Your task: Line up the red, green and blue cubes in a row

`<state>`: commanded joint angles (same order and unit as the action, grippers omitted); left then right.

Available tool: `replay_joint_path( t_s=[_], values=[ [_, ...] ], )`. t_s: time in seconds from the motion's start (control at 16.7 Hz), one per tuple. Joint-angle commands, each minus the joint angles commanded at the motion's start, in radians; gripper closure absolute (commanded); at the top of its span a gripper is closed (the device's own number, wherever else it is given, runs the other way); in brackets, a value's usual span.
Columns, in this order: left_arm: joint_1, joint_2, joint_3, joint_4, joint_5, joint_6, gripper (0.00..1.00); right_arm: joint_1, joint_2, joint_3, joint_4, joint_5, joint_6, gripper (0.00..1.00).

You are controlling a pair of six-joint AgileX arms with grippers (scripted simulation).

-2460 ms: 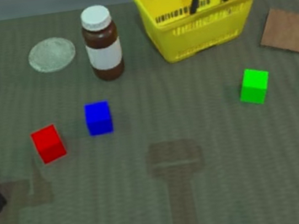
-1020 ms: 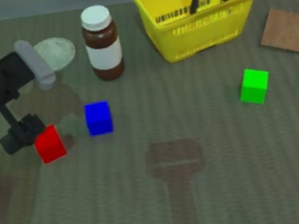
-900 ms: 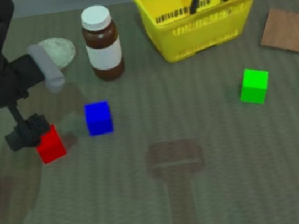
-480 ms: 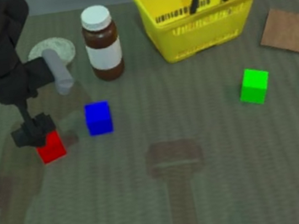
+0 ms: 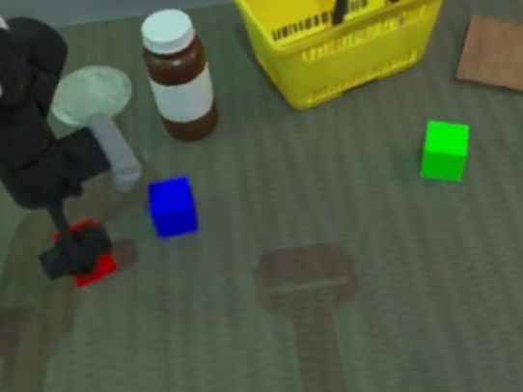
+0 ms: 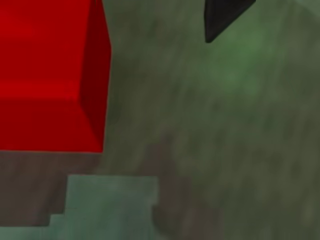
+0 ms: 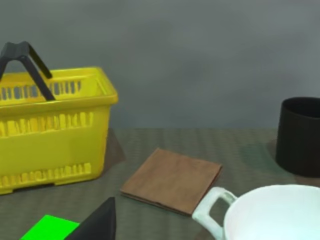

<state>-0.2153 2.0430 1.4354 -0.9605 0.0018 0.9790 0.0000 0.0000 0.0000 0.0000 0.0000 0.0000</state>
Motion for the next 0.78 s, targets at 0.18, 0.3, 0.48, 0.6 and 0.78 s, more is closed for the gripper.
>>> replay_joint_path(
  t_s=[0.18, 0.3, 0.48, 0.6, 0.78],
  values=[
    [0.0, 0.047, -0.07, 0.121, 0.0, 0.001, 0.0, 0.0, 0.0, 0.0, 0.0, 0.0, 0.0, 0.0],
    [0.0, 0.066, -0.095, 0.159, 0.0, 0.001, 0.0, 0.0, 0.0, 0.0, 0.0, 0.0, 0.0, 0.0],
    [0.0, 0.068, -0.097, 0.162, 0.001, 0.001, 0.0, 0.0, 0.0, 0.0, 0.0, 0.0, 0.0, 0.0],
    [0.0, 0.068, -0.097, 0.162, 0.001, 0.001, 0.08, 0.0, 0.0, 0.0, 0.0, 0.0, 0.0, 0.0],
    [0.0, 0.068, -0.097, 0.162, 0.001, 0.001, 0.3, 0.0, 0.0, 0.0, 0.0, 0.0, 0.0, 0.0]
  ],
)
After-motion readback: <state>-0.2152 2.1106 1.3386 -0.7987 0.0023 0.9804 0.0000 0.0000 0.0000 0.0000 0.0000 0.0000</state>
